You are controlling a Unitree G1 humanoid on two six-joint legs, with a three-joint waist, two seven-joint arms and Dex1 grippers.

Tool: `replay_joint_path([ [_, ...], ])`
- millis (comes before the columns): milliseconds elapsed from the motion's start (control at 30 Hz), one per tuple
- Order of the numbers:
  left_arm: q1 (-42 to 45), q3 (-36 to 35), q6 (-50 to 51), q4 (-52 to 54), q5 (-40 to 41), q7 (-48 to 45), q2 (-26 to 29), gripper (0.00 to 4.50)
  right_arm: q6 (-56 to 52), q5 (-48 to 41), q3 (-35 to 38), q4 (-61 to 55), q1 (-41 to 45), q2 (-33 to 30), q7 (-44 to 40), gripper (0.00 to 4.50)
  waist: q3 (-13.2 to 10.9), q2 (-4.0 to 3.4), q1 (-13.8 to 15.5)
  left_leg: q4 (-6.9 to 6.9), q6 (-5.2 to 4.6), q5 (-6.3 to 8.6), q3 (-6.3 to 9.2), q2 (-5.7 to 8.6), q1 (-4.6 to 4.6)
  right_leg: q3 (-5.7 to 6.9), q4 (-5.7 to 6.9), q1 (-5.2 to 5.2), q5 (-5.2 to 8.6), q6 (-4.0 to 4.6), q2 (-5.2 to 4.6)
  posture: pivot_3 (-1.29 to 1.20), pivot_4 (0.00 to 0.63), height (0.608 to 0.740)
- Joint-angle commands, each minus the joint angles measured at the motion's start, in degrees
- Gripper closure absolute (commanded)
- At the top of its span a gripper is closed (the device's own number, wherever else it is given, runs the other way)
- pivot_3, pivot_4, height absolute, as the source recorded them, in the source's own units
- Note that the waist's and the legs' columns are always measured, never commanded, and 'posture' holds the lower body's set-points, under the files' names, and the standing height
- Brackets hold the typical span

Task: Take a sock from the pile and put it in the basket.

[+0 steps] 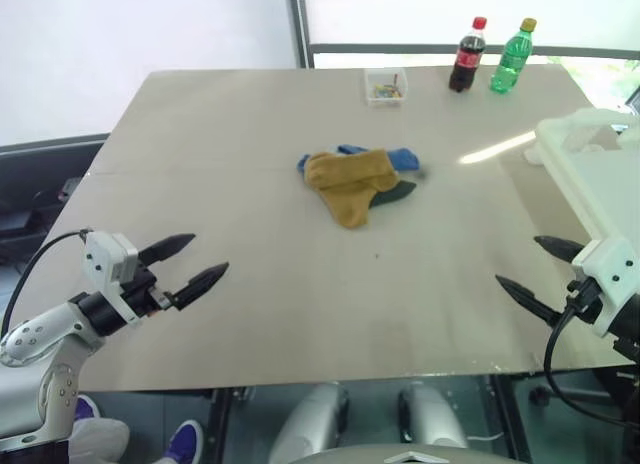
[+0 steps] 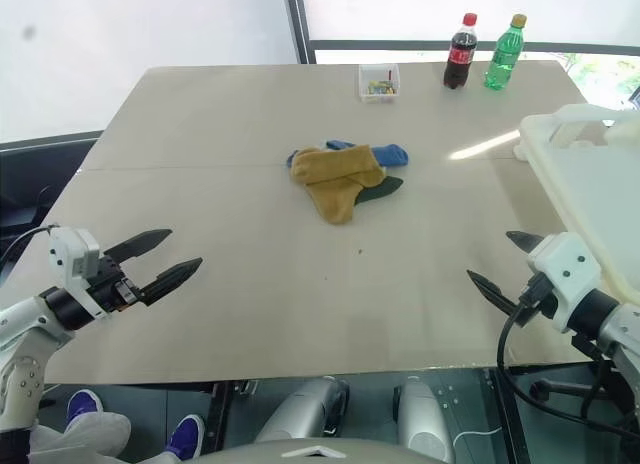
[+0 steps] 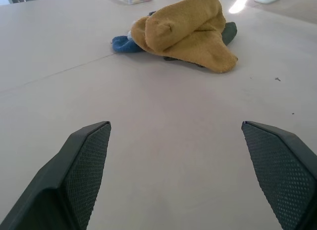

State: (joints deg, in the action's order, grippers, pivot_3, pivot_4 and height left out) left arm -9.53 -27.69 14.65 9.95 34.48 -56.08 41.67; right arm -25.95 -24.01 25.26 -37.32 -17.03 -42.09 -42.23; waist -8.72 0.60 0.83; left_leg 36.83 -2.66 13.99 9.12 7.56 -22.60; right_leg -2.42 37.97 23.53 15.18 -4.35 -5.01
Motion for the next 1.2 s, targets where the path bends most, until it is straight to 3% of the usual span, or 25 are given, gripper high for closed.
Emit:
replay_joint_path([
  [33, 0.64, -0.4, -0.53, 0.68, 0.7, 0.19, -0.48, 0.0, 0.69, -0.67, 0.86, -1.01, 1.42, -0.61, -0.07, 0.04, 0.0, 0.0, 0.01, 0.0, 0.0, 0.0, 0.0, 0.0, 0.0, 0.0, 0.0, 0.0, 0.0, 0.0, 0.0, 0.0, 0.15, 0.74],
  [800, 7.35, 6.65, 5.33, 2.51, -2.9, 10.95, -4.56, 0.0, 1.89, 1.85, -10.83, -1.7, 9.21, 3.72, 5.26, 0.04, 0.02, 0.02, 0.0, 0.01, 0.2, -0.12, -0.02, 0.0, -0.01, 0.0, 0.03, 0.01, -0.02, 0.01, 0.01, 0.0, 0.15, 0.74],
  [1200, 25.92, 18.63, 3.95, -10.79, -11.55, 21.76, -16.03, 0.0, 5.05, 8.05, -24.18, 3.56, 19.71, 12.05, 10.05, 0.04, 0.05, 0.09, -0.04, 0.14, 0.21, -0.13, -0.03, 0.02, -0.02, 0.01, 0.11, 0.03, -0.05, 0.03, 0.04, 0.0, 0.15, 0.74],
])
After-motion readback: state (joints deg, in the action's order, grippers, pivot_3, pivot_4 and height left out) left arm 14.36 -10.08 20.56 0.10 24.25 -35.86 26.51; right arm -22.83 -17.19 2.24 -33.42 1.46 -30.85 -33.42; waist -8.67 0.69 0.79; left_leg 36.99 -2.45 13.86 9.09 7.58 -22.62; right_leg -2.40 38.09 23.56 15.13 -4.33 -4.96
